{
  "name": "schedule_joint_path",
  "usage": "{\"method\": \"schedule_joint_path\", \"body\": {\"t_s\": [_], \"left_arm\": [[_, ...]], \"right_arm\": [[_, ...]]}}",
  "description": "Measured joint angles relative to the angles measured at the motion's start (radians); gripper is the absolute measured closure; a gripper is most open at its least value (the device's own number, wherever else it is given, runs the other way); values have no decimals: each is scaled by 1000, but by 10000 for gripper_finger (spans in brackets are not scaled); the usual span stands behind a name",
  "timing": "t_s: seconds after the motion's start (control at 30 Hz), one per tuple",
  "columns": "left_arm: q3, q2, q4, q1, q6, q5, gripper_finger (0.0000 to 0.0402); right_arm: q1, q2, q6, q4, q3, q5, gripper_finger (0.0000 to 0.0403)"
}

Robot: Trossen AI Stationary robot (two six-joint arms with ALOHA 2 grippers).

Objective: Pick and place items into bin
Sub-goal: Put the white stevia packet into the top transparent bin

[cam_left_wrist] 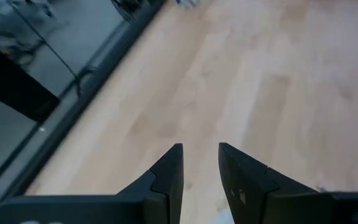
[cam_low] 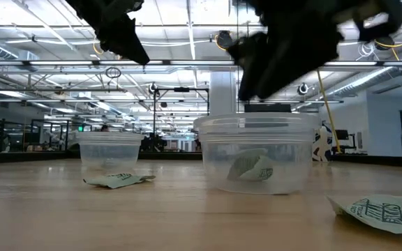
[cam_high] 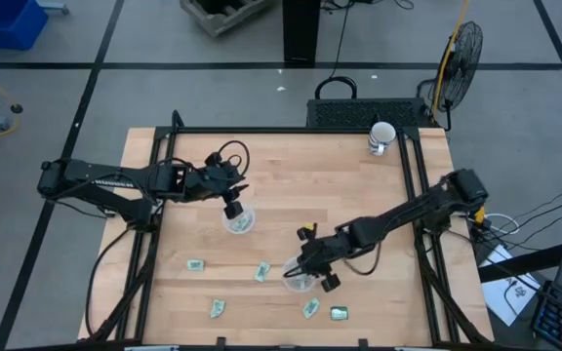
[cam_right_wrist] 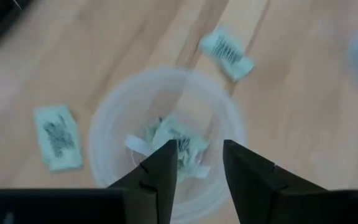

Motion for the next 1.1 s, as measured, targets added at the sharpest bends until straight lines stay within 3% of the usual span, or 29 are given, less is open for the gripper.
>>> {"method": "schedule_joint_path", "body": {"t_s": [0.17, 0.47, 0.63, 0.83, 1.1], "left_arm": [[0, 0, -164, -1, -54, 110, 293], [-6, 0, -573, -61, -390, 318, 293], [-84, 0, -565, -173, -595, 452, 293], [-201, 1, -547, -336, -874, 491, 293], [-247, 1, -382, -472, -979, 490, 293]], "right_arm": [[0, -155, 0, -34, 0, 0, 293], [-14, -329, -122, -44, 0, 4, 309], [-25, -345, -166, -92, 0, 57, 309], [-51, -334, -164, -170, -5, 220, 310], [-110, -340, -192, -39, -102, 229, 310]]}}
